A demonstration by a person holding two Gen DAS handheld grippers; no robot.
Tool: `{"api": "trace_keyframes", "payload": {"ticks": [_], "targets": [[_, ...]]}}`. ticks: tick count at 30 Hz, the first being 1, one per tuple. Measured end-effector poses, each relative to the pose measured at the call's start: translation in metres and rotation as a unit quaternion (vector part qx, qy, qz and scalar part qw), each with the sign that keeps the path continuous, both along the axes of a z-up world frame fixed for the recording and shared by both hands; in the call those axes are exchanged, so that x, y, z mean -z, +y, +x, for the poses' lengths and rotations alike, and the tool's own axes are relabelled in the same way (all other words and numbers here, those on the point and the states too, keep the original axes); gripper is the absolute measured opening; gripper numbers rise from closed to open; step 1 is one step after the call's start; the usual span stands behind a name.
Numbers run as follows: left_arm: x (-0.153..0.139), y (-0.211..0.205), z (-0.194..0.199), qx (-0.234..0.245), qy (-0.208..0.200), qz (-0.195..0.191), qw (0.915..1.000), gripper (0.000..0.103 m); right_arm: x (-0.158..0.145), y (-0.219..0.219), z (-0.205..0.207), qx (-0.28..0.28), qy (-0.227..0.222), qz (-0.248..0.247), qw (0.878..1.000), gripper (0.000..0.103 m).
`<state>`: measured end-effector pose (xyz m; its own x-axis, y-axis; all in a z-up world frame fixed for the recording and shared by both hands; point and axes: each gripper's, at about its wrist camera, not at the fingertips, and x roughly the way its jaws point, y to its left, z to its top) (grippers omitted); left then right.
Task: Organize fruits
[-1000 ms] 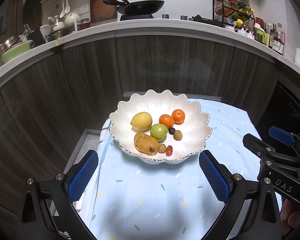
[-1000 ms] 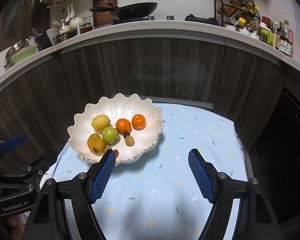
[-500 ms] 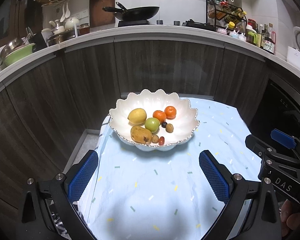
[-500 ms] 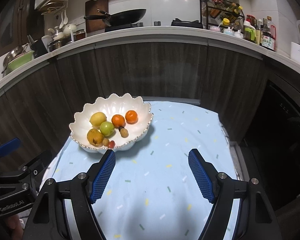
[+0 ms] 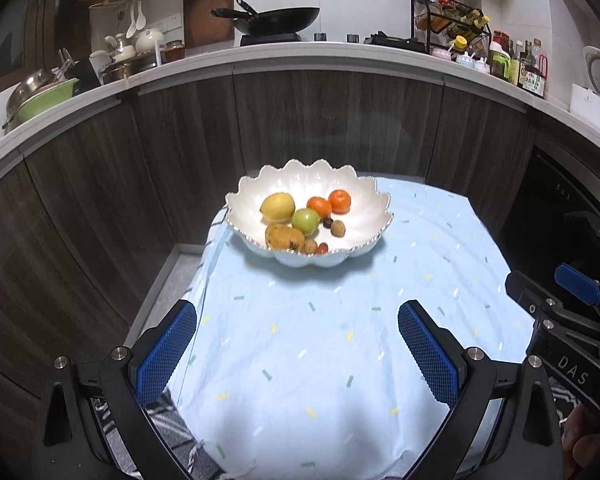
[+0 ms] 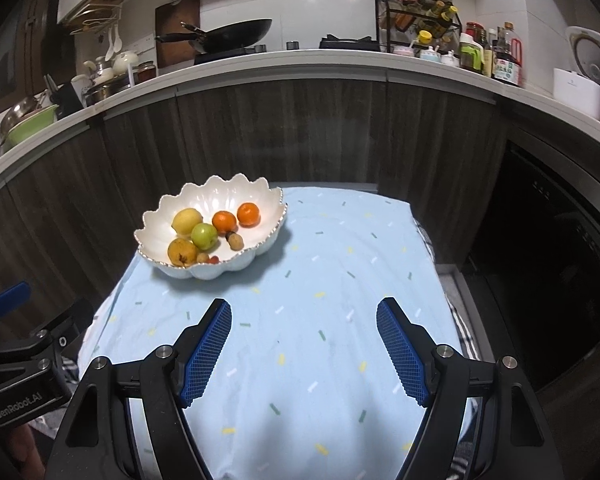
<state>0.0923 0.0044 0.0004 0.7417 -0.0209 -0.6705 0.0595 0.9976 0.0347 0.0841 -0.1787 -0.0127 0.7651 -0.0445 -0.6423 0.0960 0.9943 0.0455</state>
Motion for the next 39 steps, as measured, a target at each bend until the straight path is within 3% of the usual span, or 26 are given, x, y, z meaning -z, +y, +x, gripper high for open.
{"api": "trace_keyframes", "payload": {"ticks": [15,39], "targets": [[0.017,0.013,-0.040,-0.017,0.022,-0.005,0.9996,0.103,0.017,0.005,-0.037,0.014,0.011,0.002,1.000,0.076],[0.019,0.013,-0.045,-0.014,0.024,-0.005,0.9996,0.103,0.013,0.003,-0.046,0.014,-0.001,-0.005,1.000,0.076]]}}
